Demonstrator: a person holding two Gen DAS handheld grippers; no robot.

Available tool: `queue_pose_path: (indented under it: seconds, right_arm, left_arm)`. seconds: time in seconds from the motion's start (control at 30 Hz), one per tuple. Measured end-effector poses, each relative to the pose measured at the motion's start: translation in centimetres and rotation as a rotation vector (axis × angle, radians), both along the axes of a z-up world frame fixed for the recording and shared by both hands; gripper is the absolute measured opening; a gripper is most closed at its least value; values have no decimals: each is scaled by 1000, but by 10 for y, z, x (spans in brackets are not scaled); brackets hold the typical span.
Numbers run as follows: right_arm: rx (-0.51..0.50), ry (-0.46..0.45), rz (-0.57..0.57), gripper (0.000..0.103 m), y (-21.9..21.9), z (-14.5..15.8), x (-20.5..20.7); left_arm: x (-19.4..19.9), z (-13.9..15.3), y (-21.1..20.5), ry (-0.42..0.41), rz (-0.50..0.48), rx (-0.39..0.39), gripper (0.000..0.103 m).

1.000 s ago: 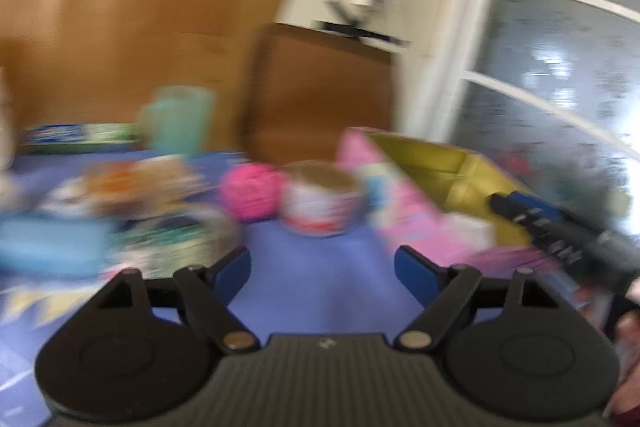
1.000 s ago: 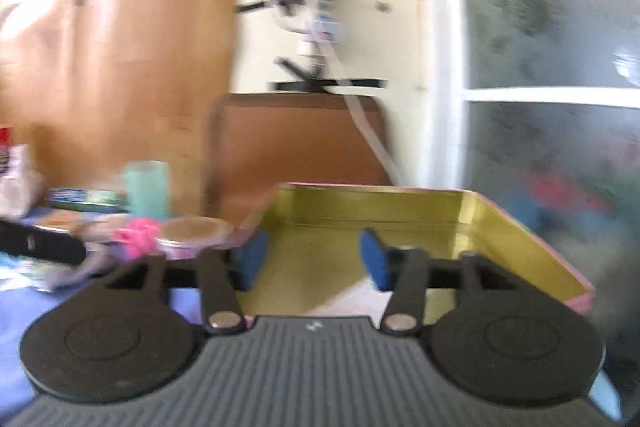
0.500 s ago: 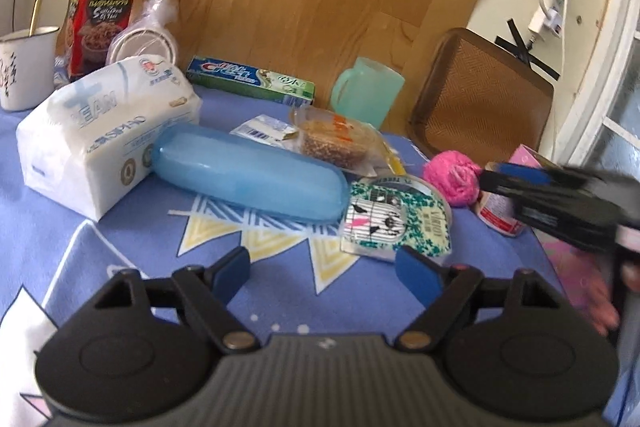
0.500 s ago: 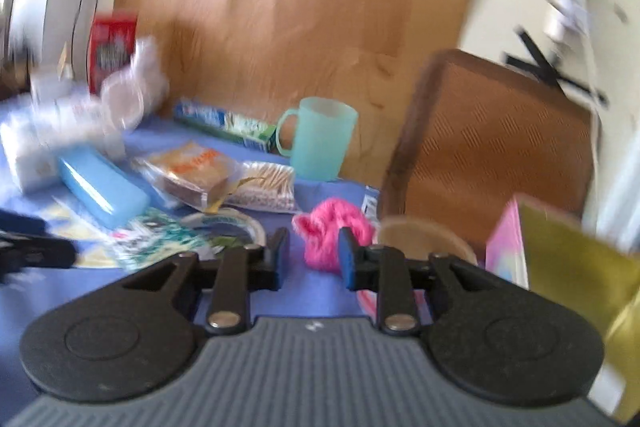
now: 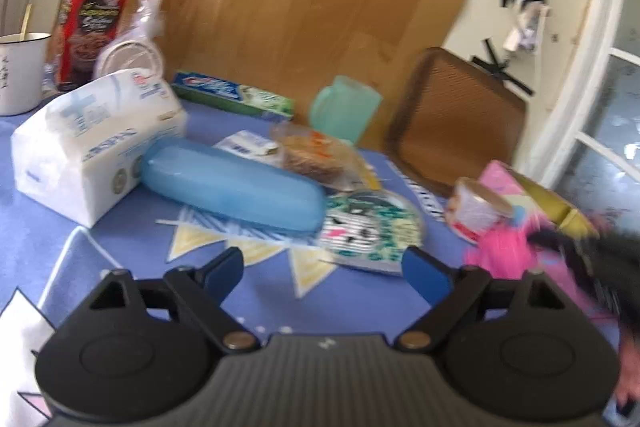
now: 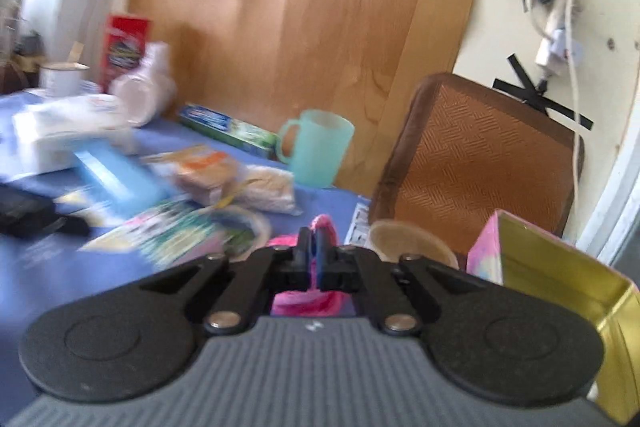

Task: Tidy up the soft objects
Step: 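Grasp the pink fluffy sponge with the left gripper, then lower the pink sponge into the tin box and release it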

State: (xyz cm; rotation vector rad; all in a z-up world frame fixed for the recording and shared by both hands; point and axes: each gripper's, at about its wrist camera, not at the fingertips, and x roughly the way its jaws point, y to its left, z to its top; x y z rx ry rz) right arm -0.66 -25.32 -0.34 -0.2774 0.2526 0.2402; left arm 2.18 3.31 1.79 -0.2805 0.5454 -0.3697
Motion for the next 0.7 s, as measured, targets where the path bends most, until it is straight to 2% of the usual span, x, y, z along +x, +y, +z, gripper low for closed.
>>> queue_pose_path:
  seconds: [0.17,0.2,0.23,0.3,0.4,0.47,0.5,0.53,0.57,0.6,0.63,0.7]
  right_arm:
    - [76,85,115,9,-32,-17,-66]
    - [91,99,134,20,-36,-21,-74]
    - [92,106,148,46,-38,-27,-74]
    - [89,101,129,72,-39,-36,-74]
    - [101,118,112,72,-39,-44,-65]
    - [110,140,102,72,-37,-51,-60]
    - [117,154,93,71,-37,-53,-53]
    - [129,169,91,68,-39,-55,-46]
    - [143,198,98,62,-40,-58,-39]
    - [160,220,96,43,-41,-59,-34]
    - [177,231,89,42,-41,-59,-33]
    - [191,185,61,42,-46,-54,-39]
  left_arm:
    - [-5,16,-23,37,-191,-135,91]
    - [-3,18,-33,58,-235,-146,91]
    - [-2,18,-42,77,-266,-150,90]
    - [0,18,-63,112,-331,-146,88]
    - [4,16,-93,147,-387,-97,81]
    - [7,12,-111,164,-412,-55,72]
    - [10,9,-119,181,-418,-41,64]
    - [13,6,-125,206,-429,-40,54]
    - [14,4,-129,226,-442,-46,51]
    - [14,6,-135,233,-444,-46,51]
    - [11,10,-138,215,-447,-40,51]
    - [5,25,-150,160,-483,-30,51]
